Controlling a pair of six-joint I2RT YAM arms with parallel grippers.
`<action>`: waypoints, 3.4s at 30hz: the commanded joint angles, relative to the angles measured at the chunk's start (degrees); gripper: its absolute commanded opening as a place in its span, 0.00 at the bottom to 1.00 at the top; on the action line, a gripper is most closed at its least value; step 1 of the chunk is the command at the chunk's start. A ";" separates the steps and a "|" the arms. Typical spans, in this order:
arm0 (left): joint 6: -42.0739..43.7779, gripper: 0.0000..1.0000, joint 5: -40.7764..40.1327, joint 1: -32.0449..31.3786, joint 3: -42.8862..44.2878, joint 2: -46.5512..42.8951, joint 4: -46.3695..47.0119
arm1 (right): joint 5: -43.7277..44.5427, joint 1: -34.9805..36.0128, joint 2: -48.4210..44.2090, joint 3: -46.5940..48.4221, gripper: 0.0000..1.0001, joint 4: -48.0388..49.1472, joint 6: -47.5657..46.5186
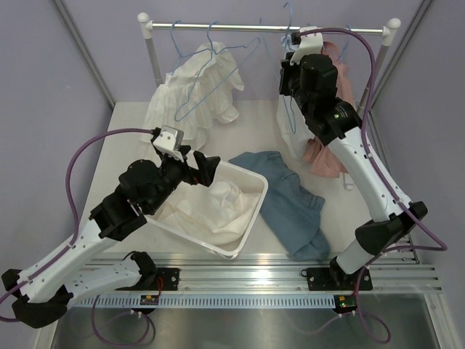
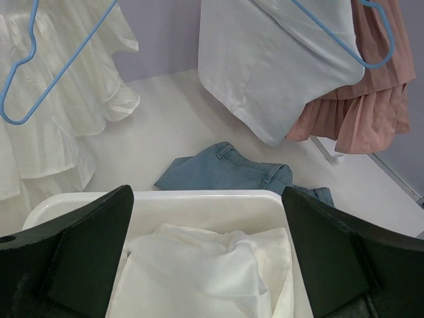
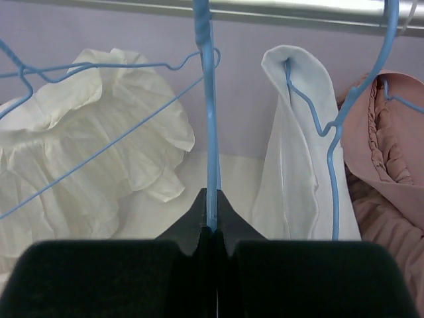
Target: Remove the skirt from the hanger
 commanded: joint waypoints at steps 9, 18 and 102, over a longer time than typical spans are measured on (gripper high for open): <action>-2.71 0.99 -1.30 0.25 -3.24 -3.16 3.72 | 1.03 0.85 12.79 12.43 0.01 0.17 4.76; -3.68 0.99 -0.86 0.16 -5.44 -4.04 4.78 | -1.61 4.45 16.14 13.40 0.08 0.70 2.04; 0.36 0.99 10.21 0.16 -10.28 0.00 7.07 | -37.17 -9.60 -34.02 -55.79 0.00 -18.97 -31.18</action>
